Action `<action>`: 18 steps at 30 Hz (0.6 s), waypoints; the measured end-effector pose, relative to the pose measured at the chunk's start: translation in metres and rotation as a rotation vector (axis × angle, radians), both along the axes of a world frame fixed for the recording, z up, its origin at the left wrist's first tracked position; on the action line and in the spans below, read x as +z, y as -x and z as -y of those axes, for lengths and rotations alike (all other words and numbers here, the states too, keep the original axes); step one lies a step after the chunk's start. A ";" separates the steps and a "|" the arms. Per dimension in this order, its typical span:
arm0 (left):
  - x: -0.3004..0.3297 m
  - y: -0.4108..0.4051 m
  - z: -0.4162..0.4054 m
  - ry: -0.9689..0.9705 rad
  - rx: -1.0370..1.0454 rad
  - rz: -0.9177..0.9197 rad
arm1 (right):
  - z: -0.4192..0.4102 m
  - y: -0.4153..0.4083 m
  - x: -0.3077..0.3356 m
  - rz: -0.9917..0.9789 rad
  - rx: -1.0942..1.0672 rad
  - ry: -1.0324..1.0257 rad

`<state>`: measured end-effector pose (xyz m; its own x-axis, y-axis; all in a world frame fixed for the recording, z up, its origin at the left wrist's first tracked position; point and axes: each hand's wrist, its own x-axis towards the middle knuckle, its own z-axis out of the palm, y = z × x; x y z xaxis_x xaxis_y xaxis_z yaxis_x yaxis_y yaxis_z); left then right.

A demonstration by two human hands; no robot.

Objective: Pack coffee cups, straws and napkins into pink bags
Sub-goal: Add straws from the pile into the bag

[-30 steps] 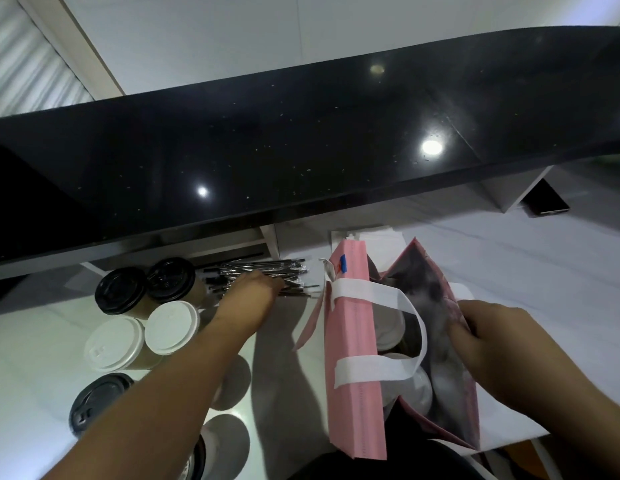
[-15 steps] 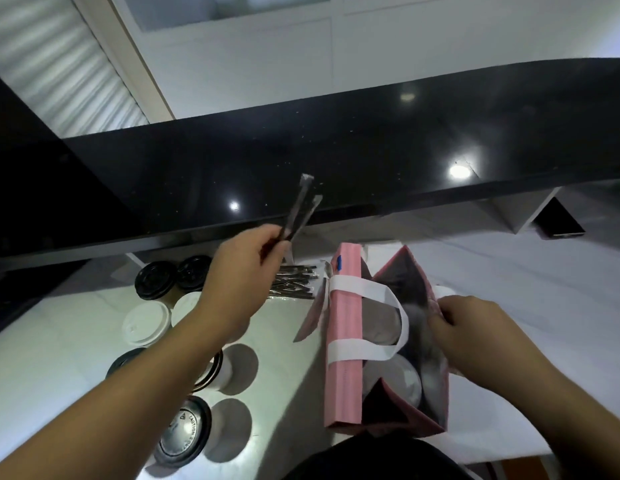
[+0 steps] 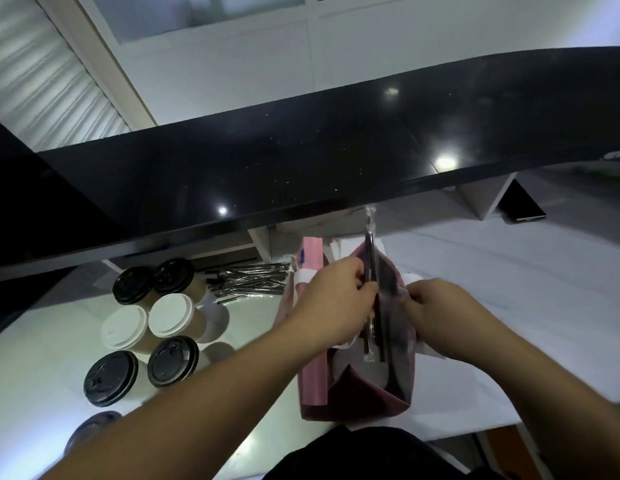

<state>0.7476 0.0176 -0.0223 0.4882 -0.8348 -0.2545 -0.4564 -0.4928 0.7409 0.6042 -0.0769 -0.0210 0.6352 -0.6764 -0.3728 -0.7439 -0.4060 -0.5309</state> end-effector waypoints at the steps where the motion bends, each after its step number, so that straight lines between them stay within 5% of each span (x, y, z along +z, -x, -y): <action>1: -0.004 0.004 0.002 -0.088 -0.036 0.003 | 0.001 0.000 -0.001 -0.003 -0.004 -0.005; 7: -0.028 0.011 0.025 -0.444 -0.215 0.063 | -0.001 -0.003 -0.002 -0.001 -0.025 -0.016; 13: -0.046 0.011 0.027 -0.486 0.012 -0.374 | -0.003 -0.004 -0.001 0.008 -0.047 -0.016; 18: -0.032 0.005 0.023 -0.462 -0.037 -0.327 | -0.003 -0.002 -0.002 0.002 -0.060 0.002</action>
<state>0.7423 -0.0056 -0.0539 0.2948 -0.6158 -0.7307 -0.2623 -0.7874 0.5578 0.6064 -0.0735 -0.0234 0.5941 -0.7143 -0.3700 -0.7658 -0.3613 -0.5320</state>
